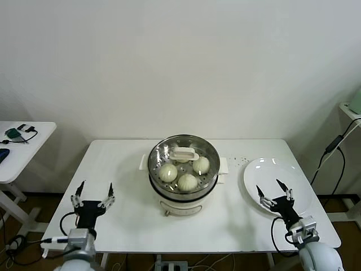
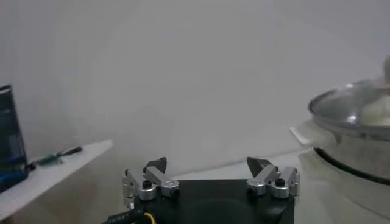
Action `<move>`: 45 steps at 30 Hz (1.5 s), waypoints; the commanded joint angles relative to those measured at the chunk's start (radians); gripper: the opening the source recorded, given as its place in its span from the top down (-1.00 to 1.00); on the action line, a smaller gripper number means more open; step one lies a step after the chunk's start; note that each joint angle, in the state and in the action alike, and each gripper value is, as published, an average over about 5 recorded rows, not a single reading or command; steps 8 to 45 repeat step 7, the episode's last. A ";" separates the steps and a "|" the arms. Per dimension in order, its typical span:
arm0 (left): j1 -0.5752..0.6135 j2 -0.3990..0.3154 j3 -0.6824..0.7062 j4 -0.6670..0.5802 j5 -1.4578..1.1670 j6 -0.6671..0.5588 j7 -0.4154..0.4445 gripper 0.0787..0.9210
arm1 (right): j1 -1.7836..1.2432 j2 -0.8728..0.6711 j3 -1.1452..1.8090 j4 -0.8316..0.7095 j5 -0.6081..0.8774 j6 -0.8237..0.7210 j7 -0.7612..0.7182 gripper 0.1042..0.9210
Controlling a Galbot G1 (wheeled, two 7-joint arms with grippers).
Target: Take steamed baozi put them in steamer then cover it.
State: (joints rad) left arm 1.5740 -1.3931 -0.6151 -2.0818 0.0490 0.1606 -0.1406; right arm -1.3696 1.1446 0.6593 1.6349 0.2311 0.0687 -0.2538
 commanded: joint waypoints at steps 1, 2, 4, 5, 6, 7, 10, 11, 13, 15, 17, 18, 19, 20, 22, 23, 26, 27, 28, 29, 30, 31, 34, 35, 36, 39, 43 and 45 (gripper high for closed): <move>0.084 -0.065 -0.120 0.054 -0.206 -0.279 0.043 -0.77 | -0.013 0.004 0.007 -0.007 0.021 0.033 -0.006 -0.76; 0.084 -0.065 -0.116 0.057 -0.204 -0.286 0.049 -0.77 | -0.009 0.002 0.007 -0.012 0.022 0.035 -0.007 -0.76; 0.082 -0.065 -0.109 0.059 -0.203 -0.292 0.052 -0.77 | -0.002 -0.002 0.008 -0.019 0.023 0.038 -0.009 -0.76; 0.080 -0.066 -0.106 0.059 -0.203 -0.292 0.053 -0.77 | 0.000 -0.002 0.008 -0.020 0.024 0.039 -0.009 -0.76; 0.079 -0.066 -0.105 0.058 -0.203 -0.291 0.053 -0.77 | 0.000 -0.002 0.009 -0.021 0.025 0.039 -0.009 -0.76; 0.079 -0.067 -0.104 0.057 -0.203 -0.291 0.053 -0.77 | 0.000 -0.002 0.009 -0.021 0.025 0.040 -0.009 -0.76; 0.079 -0.067 -0.104 0.057 -0.203 -0.291 0.053 -0.77 | 0.000 -0.002 0.009 -0.021 0.025 0.040 -0.009 -0.76; 0.079 -0.067 -0.104 0.057 -0.203 -0.291 0.053 -0.77 | 0.000 -0.002 0.009 -0.021 0.025 0.040 -0.009 -0.76; 0.079 -0.067 -0.104 0.057 -0.203 -0.291 0.053 -0.77 | 0.000 -0.002 0.009 -0.021 0.025 0.040 -0.009 -0.76; 0.079 -0.067 -0.104 0.057 -0.203 -0.291 0.053 -0.77 | 0.000 -0.002 0.009 -0.021 0.025 0.040 -0.009 -0.76; 0.079 -0.067 -0.104 0.057 -0.203 -0.291 0.053 -0.77 | 0.000 -0.002 0.009 -0.021 0.025 0.040 -0.009 -0.76; 0.079 -0.067 -0.104 0.057 -0.203 -0.291 0.053 -0.77 | 0.000 -0.002 0.009 -0.021 0.025 0.040 -0.009 -0.76; 0.079 -0.067 -0.104 0.057 -0.203 -0.291 0.053 -0.77 | 0.000 -0.002 0.009 -0.021 0.025 0.040 -0.009 -0.76; 0.079 -0.067 -0.104 0.057 -0.203 -0.291 0.053 -0.77 | 0.000 -0.002 0.009 -0.021 0.025 0.040 -0.009 -0.76; 0.079 -0.067 -0.104 0.057 -0.203 -0.291 0.053 -0.77 | 0.000 -0.002 0.009 -0.021 0.025 0.040 -0.009 -0.76; 0.079 -0.067 -0.104 0.057 -0.203 -0.291 0.053 -0.77 | 0.000 -0.002 0.009 -0.021 0.025 0.040 -0.009 -0.76; 0.079 -0.067 -0.104 0.057 -0.203 -0.291 0.053 -0.77 | 0.000 -0.002 0.009 -0.021 0.025 0.040 -0.009 -0.76; 0.079 -0.067 -0.104 0.057 -0.203 -0.291 0.053 -0.77 | 0.000 -0.002 0.009 -0.021 0.025 0.040 -0.009 -0.76; 0.079 -0.067 -0.104 0.057 -0.203 -0.291 0.053 -0.77 | 0.000 -0.002 0.009 -0.021 0.025 0.040 -0.009 -0.76; 0.079 -0.067 -0.104 0.057 -0.203 -0.291 0.053 -0.77 | 0.000 -0.002 0.009 -0.021 0.025 0.040 -0.009 -0.76; 0.079 -0.067 -0.104 0.057 -0.203 -0.291 0.053 -0.77 | 0.000 -0.002 0.009 -0.021 0.025 0.040 -0.009 -0.76; 0.079 -0.067 -0.104 0.057 -0.203 -0.291 0.053 -0.77 | 0.000 -0.002 0.009 -0.021 0.025 0.040 -0.009 -0.76; 0.079 -0.067 -0.104 0.057 -0.203 -0.291 0.053 -0.77 | 0.000 -0.002 0.009 -0.021 0.025 0.040 -0.009 -0.76; 0.079 -0.067 -0.104 0.057 -0.203 -0.291 0.053 -0.77 | 0.000 -0.002 0.009 -0.021 0.025 0.040 -0.009 -0.76; 0.079 -0.067 -0.104 0.057 -0.203 -0.291 0.053 -0.77 | 0.000 -0.002 0.009 -0.021 0.025 0.040 -0.009 -0.76; 0.079 -0.067 -0.104 0.057 -0.203 -0.291 0.053 -0.77 | 0.000 -0.002 0.009 -0.021 0.025 0.040 -0.009 -0.76; 0.079 -0.067 -0.104 0.057 -0.203 -0.291 0.053 -0.77 | 0.000 -0.002 0.009 -0.021 0.025 0.040 -0.009 -0.76; 0.079 -0.067 -0.104 0.057 -0.203 -0.291 0.053 -0.77 | 0.000 -0.002 0.009 -0.021 0.025 0.040 -0.009 -0.76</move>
